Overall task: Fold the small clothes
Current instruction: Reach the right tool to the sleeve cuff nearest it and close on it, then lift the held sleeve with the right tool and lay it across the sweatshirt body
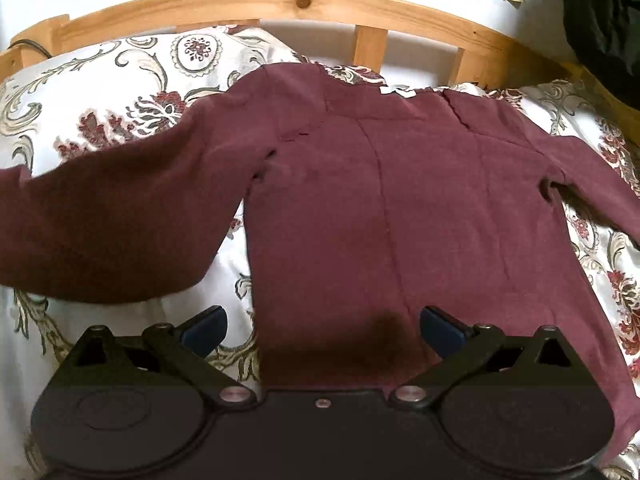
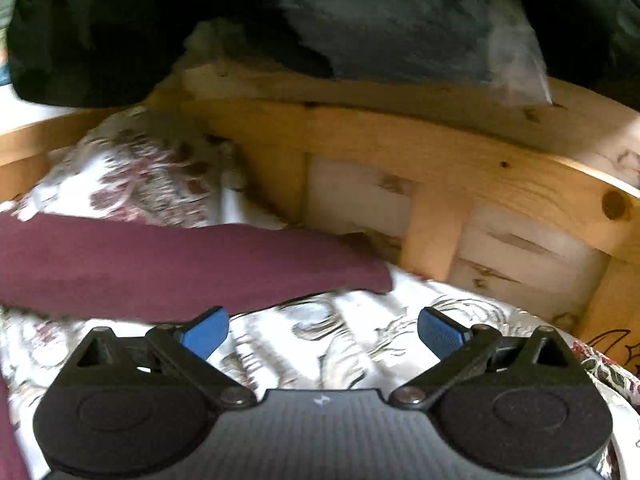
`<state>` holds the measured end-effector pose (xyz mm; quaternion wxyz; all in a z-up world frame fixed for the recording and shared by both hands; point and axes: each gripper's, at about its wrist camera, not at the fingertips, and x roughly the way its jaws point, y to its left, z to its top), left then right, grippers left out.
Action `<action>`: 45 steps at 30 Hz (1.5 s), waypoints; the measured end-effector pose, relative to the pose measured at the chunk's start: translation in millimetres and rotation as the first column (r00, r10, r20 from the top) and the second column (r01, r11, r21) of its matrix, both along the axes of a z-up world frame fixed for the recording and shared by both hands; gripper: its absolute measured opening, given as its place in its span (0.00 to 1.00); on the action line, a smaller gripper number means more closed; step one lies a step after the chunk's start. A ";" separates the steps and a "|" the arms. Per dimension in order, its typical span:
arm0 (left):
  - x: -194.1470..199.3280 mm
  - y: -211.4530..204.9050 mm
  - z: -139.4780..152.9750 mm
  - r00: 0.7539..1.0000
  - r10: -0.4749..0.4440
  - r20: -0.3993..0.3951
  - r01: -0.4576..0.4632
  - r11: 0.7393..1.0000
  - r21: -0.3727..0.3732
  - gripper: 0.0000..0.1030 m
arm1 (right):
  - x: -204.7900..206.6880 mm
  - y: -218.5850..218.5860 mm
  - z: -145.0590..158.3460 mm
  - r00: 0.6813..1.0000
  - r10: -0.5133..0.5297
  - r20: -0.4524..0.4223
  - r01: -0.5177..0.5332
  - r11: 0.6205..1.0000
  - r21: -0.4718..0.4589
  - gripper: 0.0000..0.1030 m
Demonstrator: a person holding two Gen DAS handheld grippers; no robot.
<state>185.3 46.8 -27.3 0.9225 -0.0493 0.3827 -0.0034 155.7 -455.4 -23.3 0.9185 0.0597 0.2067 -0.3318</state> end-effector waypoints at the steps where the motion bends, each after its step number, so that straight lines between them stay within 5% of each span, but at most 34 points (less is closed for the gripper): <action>1: 0.9 2.2 0.9 1.000 0.006 -0.003 -0.006 1.000 -0.002 0.99 | 1.7 -5.7 -0.2 1.000 -0.027 0.012 0.027 1.000 0.007 0.99; 6: -1.5 14.4 -3.1 1.000 0.018 -0.010 -0.018 0.999 -0.039 0.99 | 12.0 -24.4 2.8 0.992 -0.086 0.097 0.078 0.994 0.080 0.97; 12: 4.3 21.4 -16.2 0.995 0.026 0.095 -0.010 0.987 -0.158 0.99 | 33.6 -42.3 -2.0 0.982 -0.116 0.146 0.092 0.983 0.160 0.86; 18: 15.1 15.9 -32.0 0.996 -0.060 0.062 0.067 0.990 -0.127 0.99 | 43.3 -61.8 -12.8 0.973 -0.205 0.109 0.177 0.959 0.220 0.81; 24: 21.1 20.7 -34.5 0.996 -0.068 0.062 0.075 0.990 -0.120 0.99 | 52.4 -83.5 -24.4 0.969 -0.240 0.067 0.202 0.915 0.348 0.44; 28: 22.1 23.1 -34.5 0.996 -0.066 0.057 0.072 0.990 -0.121 0.99 | 65.6 -70.1 -15.2 0.983 -0.170 0.063 0.148 0.952 0.266 0.09; 35: 25.0 29.1 -28.6 1.000 -0.009 0.025 0.012 0.993 -0.117 0.99 | 68.5 1.8 20.1 0.990 0.058 0.132 -0.058 0.998 -0.006 0.09; 41: 20.0 39.7 -6.3 0.997 0.025 0.067 -0.016 0.991 -0.134 0.99 | 64.7 64.7 68.0 0.941 0.252 0.225 -0.228 0.966 -0.125 0.09; 45: 14.8 42.6 11.8 0.993 0.026 0.119 -0.010 0.991 -0.130 0.99 | 59.6 116.8 88.3 0.882 0.396 0.257 -0.358 0.916 -0.183 0.09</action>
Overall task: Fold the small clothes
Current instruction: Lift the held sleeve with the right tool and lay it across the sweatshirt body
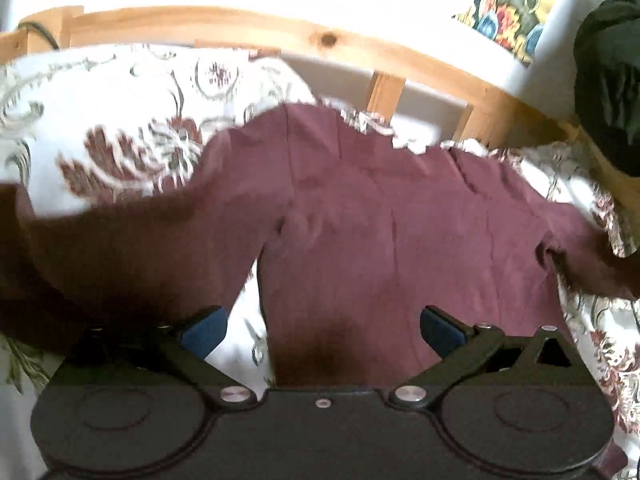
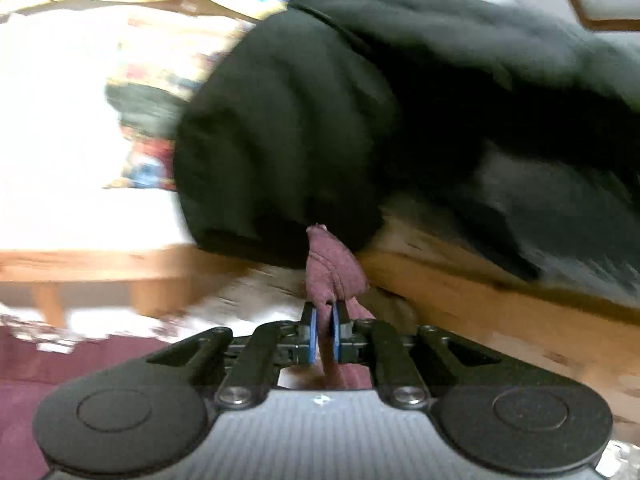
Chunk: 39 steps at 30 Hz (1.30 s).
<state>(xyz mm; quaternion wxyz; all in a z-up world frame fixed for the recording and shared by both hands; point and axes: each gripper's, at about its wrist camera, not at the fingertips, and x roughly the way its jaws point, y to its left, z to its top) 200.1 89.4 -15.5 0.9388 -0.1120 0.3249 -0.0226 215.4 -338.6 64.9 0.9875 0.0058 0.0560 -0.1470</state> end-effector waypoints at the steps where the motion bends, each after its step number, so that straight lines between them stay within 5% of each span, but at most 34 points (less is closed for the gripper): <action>1: -1.2 0.8 3.8 1.000 0.004 0.014 -0.004 1.000 0.003 0.99 | -1.9 16.1 4.5 0.998 0.053 0.018 -0.052 0.999 -0.006 0.09; 5: -6.9 4.0 19.1 0.995 0.050 0.085 -0.055 0.997 0.054 0.99 | -8.6 73.6 19.0 0.967 0.238 0.086 -0.233 0.970 -0.064 0.09; 9: -11.8 9.0 30.0 0.987 0.089 0.132 -0.098 0.993 0.064 0.99 | -18.2 134.1 23.1 0.900 0.427 0.091 -0.412 0.899 -0.149 0.09; 16: -24.3 28.9 38.3 0.975 0.138 0.173 -0.149 0.988 0.051 0.99 | -39.7 217.0 -15.5 0.735 0.669 -0.112 -0.669 0.688 -0.279 0.08; 19: -26.1 37.3 40.5 0.970 0.144 0.198 -0.160 0.985 0.066 0.99 | -48.0 232.3 -41.0 0.668 0.712 -0.216 -0.742 0.617 -0.261 0.08; 27: -15.0 47.5 32.4 0.973 0.137 0.188 -0.140 0.990 0.001 0.99 | -52.1 233.6 -84.5 0.554 0.722 -0.414 -0.829 0.523 -0.198 0.12; 30: -12.1 44.7 26.3 0.977 0.090 0.194 -0.090 0.996 -0.011 0.99 | -57.3 224.8 -97.9 0.489 0.737 -0.465 -0.863 0.487 -0.137 0.23; 31: -11.1 42.6 24.4 0.978 0.080 0.194 -0.080 0.997 -0.009 0.99 | -58.4 221.2 -100.5 0.464 0.747 -0.477 -0.873 0.475 -0.106 0.37; 32: -9.6 40.3 21.8 0.979 0.066 0.194 -0.066 0.998 -0.007 0.99 | -59.1 217.7 -102.0 0.448 0.751 -0.485 -0.878 0.471 -0.081 0.49; 35: -4.0 31.7 12.9 0.982 0.023 0.186 -0.024 1.000 -0.001 0.99 | -60.8 195.8 -96.1 0.409 0.787 -0.462 -0.880 0.474 0.028 0.63; 39: 5.2 12.1 -1.6 0.983 -0.070 0.167 0.071 0.997 0.000 0.99 | -43.2 149.3 -84.4 0.514 0.748 -0.420 -0.786 0.607 0.117 0.74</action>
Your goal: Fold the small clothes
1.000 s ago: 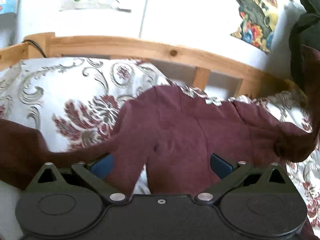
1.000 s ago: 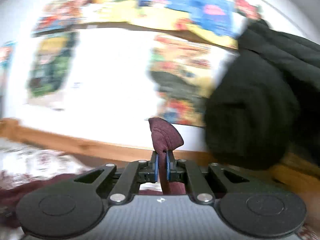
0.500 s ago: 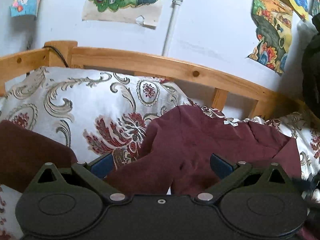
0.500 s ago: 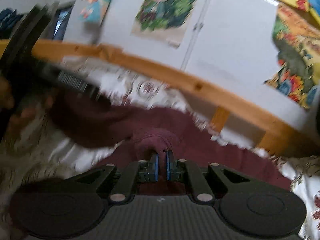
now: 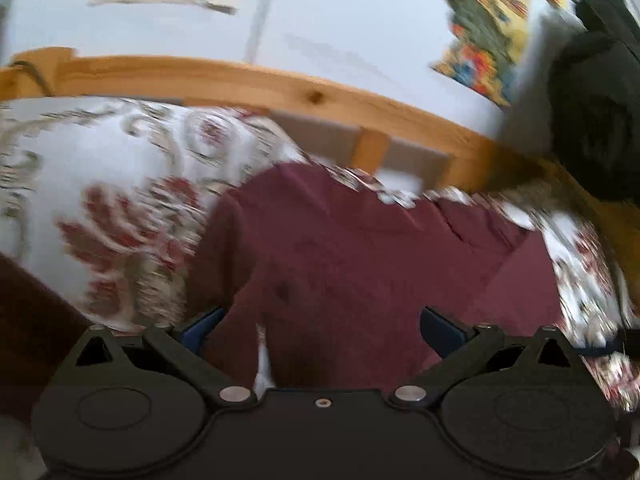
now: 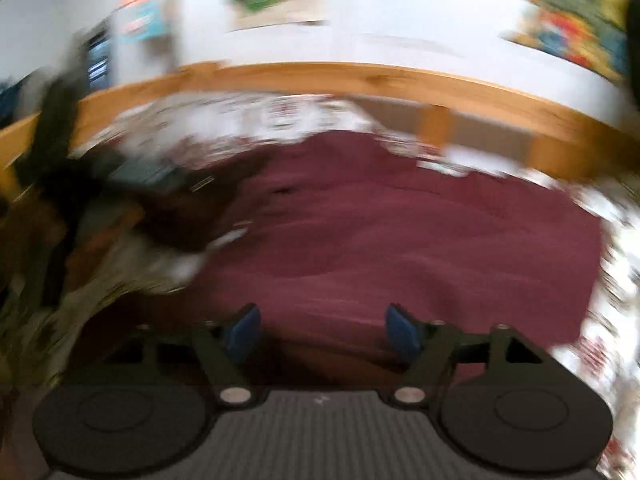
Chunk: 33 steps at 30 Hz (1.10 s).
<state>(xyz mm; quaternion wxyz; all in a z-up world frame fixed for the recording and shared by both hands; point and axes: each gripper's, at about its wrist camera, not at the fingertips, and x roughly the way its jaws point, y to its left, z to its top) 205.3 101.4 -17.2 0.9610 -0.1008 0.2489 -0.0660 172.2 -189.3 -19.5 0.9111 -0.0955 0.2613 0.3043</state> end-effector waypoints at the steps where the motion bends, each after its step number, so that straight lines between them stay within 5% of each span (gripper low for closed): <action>1: 1.5 -6.2 -4.1 0.999 -0.032 -0.003 0.032 0.999 0.011 0.99 | 9.9 -16.3 1.6 0.998 -0.069 -0.014 0.069 0.997 0.019 0.76; 5: 2.9 -27.4 -20.3 0.993 -0.111 -0.039 0.114 0.990 0.081 0.99 | 43.1 -64.2 5.5 0.957 -0.288 -0.016 0.289 0.955 0.065 0.94; 10: 5.6 -44.1 -41.0 0.986 -0.127 -0.110 0.148 0.967 0.209 0.99 | 99.3 -115.6 6.3 0.871 -0.488 -0.065 0.492 0.858 0.151 0.94; 15: 8.8 -43.0 -48.3 0.983 -0.128 -0.132 0.156 0.959 0.237 0.99 | 154.1 -140.8 6.4 0.832 -0.543 -0.119 0.555 0.802 0.220 0.78; 18: 9.2 -43.2 -49.7 0.982 -0.131 -0.138 0.161 0.957 0.243 0.99 | 179.6 -140.1 7.8 0.842 -0.524 -0.126 0.539 0.812 0.225 0.73; 19: 9.2 -42.8 -49.0 0.982 -0.132 -0.137 0.162 0.958 0.237 0.99 | 186.2 -137.6 6.6 0.849 -0.511 -0.135 0.528 0.824 0.207 0.70; 21: 8.9 -40.4 -47.7 0.982 -0.139 -0.131 0.165 0.963 0.212 0.99 | 197.0 -134.2 7.3 0.858 -0.494 -0.143 0.513 0.839 0.182 0.49; 22: 9.6 -39.7 -47.3 0.981 -0.141 -0.133 0.167 0.964 0.206 0.99 | 199.2 -133.7 7.8 0.863 -0.485 -0.138 0.503 0.846 0.177 0.27; 23: 10.0 -39.3 -47.4 0.981 -0.142 -0.134 0.167 0.965 0.203 0.99 | 200.3 -132.7 8.3 0.865 -0.485 -0.127 0.500 0.849 0.171 0.16; 30: 10.6 -43.8 -51.3 0.979 -0.146 -0.140 0.177 0.954 0.244 0.99 | 207.0 -130.3 7.4 0.842 -0.532 -0.089 0.539 0.828 0.156 0.14; 33: 11.1 -41.4 -50.6 0.978 -0.151 -0.144 0.182 0.955 0.235 0.99 | 204.5 -135.4 2.1 0.821 -0.559 -0.117 0.571 0.797 0.197 0.33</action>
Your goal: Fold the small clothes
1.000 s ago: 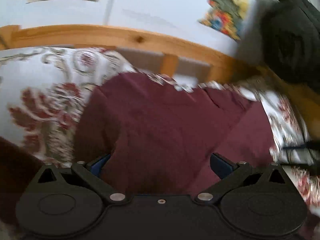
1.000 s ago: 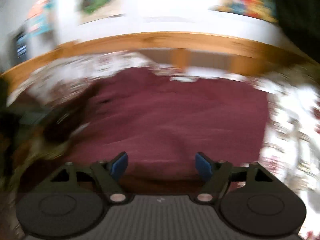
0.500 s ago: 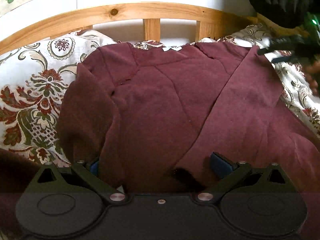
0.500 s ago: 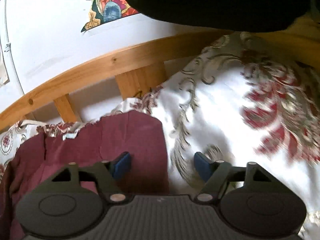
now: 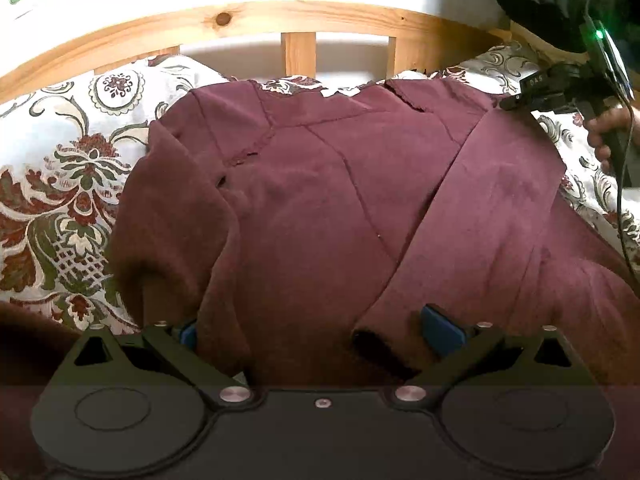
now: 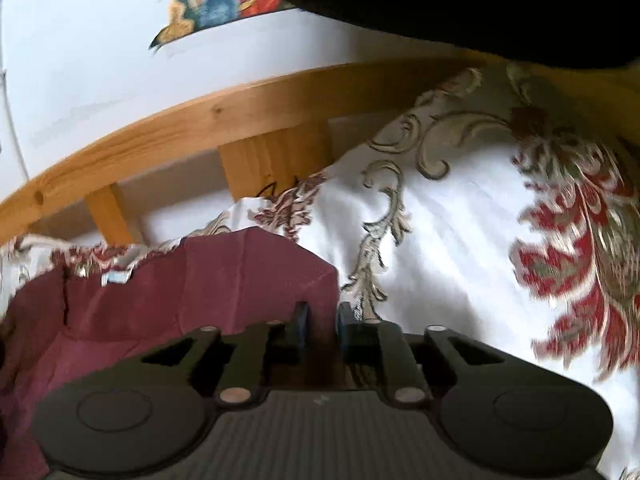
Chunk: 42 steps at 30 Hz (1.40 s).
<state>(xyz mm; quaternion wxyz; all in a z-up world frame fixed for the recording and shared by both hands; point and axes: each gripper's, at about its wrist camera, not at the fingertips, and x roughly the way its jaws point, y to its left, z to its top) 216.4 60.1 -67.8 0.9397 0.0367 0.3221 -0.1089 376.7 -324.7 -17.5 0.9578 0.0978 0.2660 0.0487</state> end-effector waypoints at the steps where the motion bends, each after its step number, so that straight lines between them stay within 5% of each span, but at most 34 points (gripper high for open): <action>1: 0.7 0.9 0.6 1.000 -0.002 -0.003 0.002 1.000 -0.004 0.99 | -5.7 -2.0 -1.3 1.000 -0.020 0.007 0.020 1.000 0.016 0.44; 5: 1.8 2.2 1.2 1.000 0.001 -0.009 -0.001 1.000 -0.015 0.99 | -47.5 -0.7 -7.7 0.999 -0.034 0.024 0.034 0.999 0.007 0.82; 7: 1.2 1.2 0.5 1.000 -0.002 -0.005 0.002 1.000 -0.006 0.99 | -73.0 2.0 -14.3 1.000 -0.004 0.015 0.004 0.999 -0.032 0.89; 12: 1.3 -0.2 -1.6 1.000 -0.001 -0.006 0.001 1.000 0.005 1.00 | -107.4 11.0 -32.6 1.000 -0.009 -0.018 0.006 0.985 -0.175 0.94; 20: 3.4 -0.8 -6.9 1.000 -0.021 0.006 0.021 0.999 0.034 1.00 | -100.0 4.6 -44.5 0.995 -0.089 -0.046 0.080 0.983 -0.165 0.99; 31: -12.4 -1.7 22.6 0.999 0.026 0.029 -0.027 0.999 0.045 0.99 | -157.6 22.6 -21.1 0.999 -0.040 -0.027 0.040 0.999 0.006 1.00; 39: -57.1 -7.2 69.3 0.984 0.017 0.176 -0.050 0.982 0.180 0.99 | -205.3 83.2 -20.4 0.997 0.070 -0.028 -0.068 0.994 0.088 1.00; 42: -72.1 0.0 87.4 0.969 0.137 0.207 -0.189 0.948 0.255 0.99 | -218.4 111.8 -23.1 0.993 0.110 -0.049 -0.106 0.991 0.086 1.00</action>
